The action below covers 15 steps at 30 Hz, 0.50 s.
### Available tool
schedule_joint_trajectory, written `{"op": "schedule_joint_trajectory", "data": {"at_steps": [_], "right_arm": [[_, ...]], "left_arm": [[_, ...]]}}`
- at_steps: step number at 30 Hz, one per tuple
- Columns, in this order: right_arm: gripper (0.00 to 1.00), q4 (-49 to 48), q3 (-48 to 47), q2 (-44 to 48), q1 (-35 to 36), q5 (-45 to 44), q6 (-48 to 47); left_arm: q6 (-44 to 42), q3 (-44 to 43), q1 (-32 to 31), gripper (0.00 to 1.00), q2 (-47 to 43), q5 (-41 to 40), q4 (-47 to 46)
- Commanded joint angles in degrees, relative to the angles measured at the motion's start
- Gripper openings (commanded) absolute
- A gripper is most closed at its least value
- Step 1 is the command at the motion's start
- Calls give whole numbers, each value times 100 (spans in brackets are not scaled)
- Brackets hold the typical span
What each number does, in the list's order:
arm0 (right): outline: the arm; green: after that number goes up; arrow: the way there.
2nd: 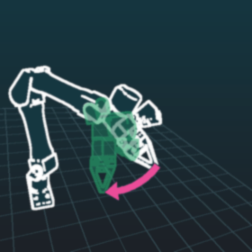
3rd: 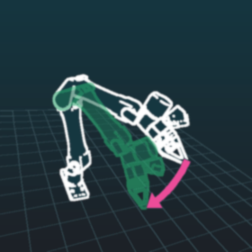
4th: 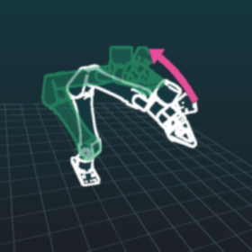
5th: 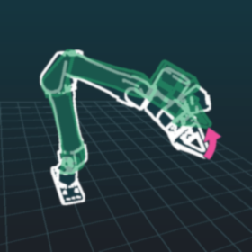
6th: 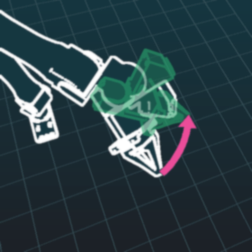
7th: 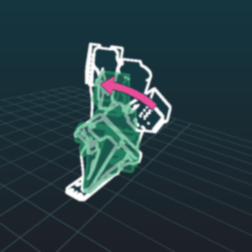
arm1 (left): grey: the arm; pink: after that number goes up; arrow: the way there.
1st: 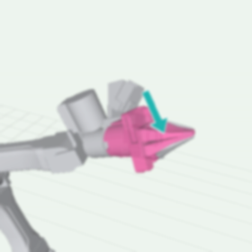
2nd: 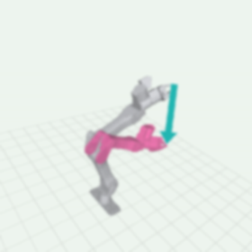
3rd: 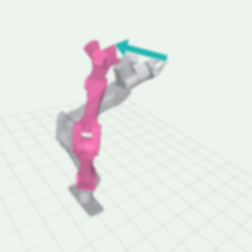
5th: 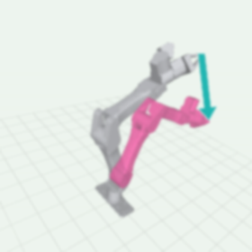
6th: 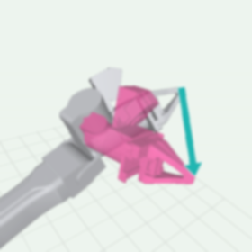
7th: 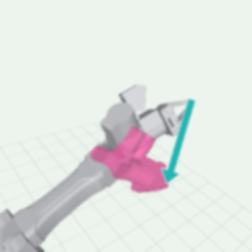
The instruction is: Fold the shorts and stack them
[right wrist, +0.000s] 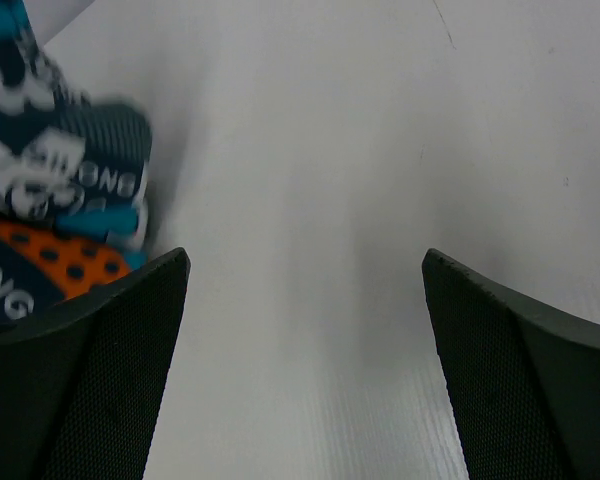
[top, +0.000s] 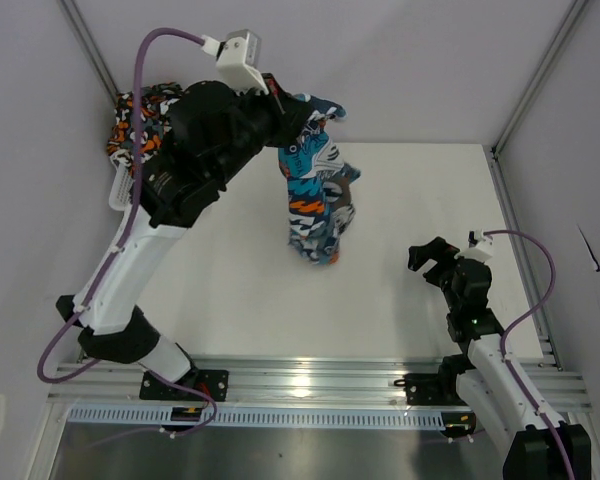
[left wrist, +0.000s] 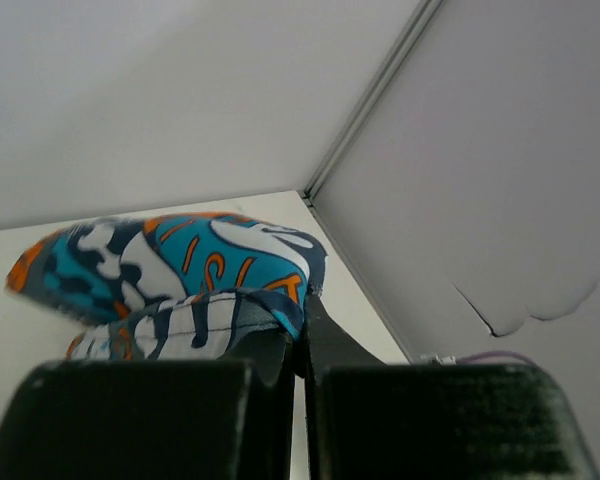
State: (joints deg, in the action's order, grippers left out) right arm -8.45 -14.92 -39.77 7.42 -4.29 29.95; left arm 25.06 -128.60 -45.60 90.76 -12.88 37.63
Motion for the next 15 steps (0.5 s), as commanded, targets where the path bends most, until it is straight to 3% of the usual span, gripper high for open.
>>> {"op": "schedule_joint_trajectory", "data": {"at_steps": [1, 7, 11, 15], "right_arm": [[100, -166, -82, -31, 14, -98, -51], [99, -192, -82, -75, 14, -80, -51], [99, -219, -82, -101, 14, -71, -51], [99, -227, -90, -145, 14, -71, -60]], "left_arm": [[78, 377, 34, 0, -1024, 216, -519], [306, 1801, 25, 0, -2263, 637, -950], [491, 1733, 25, 0, -2519, 971, -898], [535, 1006, 25, 0, -2292, 1104, -652]]}}
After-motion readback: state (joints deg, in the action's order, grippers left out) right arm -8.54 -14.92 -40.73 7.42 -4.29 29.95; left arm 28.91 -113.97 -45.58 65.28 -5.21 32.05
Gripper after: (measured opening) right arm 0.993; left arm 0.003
